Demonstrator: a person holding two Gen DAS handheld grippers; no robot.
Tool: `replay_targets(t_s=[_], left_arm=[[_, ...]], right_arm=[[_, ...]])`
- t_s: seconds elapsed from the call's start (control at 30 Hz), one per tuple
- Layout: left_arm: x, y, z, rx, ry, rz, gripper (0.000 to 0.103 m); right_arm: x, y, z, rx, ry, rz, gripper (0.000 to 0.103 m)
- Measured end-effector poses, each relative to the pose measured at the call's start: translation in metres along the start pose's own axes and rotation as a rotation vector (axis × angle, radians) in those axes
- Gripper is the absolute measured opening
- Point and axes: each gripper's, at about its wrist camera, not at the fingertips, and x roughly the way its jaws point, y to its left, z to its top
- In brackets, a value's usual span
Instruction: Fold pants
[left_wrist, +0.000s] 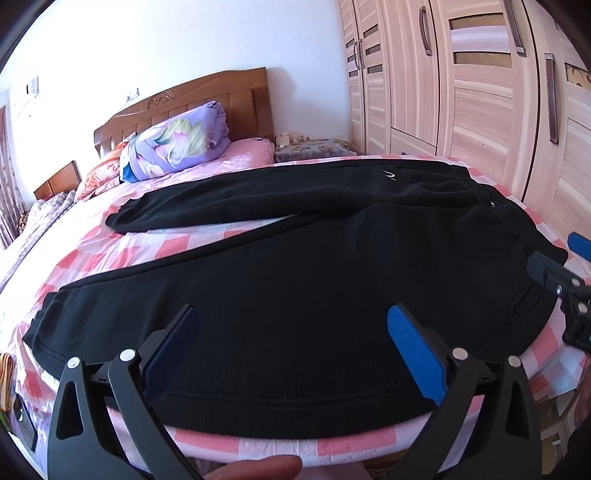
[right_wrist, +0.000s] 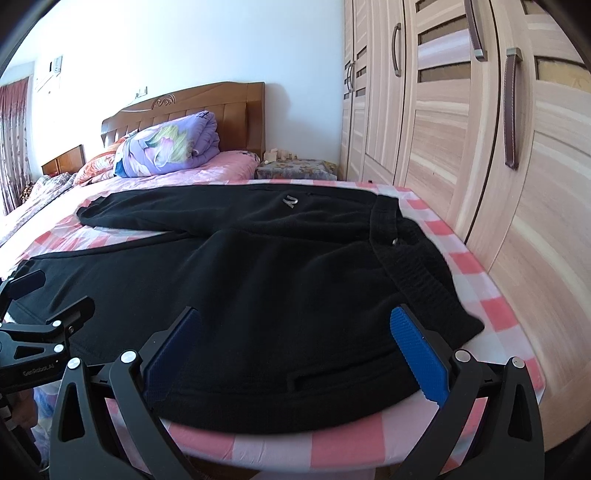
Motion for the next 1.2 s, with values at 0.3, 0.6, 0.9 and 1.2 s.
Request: replay_targets(t_s=[0.3, 0.6, 0.9, 1.2], left_arm=[[0.033, 0.012, 0.055, -0.032, -0.04, 0.034, 0.102], [0.126, 0.042, 0.104, -0.074, 0.143, -0.011, 0.101], [0.21, 0.072, 0.151, -0.135, 0.256, -0.145, 0.101], [0.296, 0.092, 0.208, -0.354, 0.452, -0.407, 0.101]], right_arm=[[0.051, -0.018, 0.075, -0.051, -0.045, 0.041, 0.099], [0.221, -0.014, 0.176, -0.295, 0.125, 0.229, 0.099], [0.398, -0.008, 0.22, -0.406, 0.376, 0.44, 0.085], [0.429, -0.021, 0.215, -0.419, 0.481, 0.666, 0.026]])
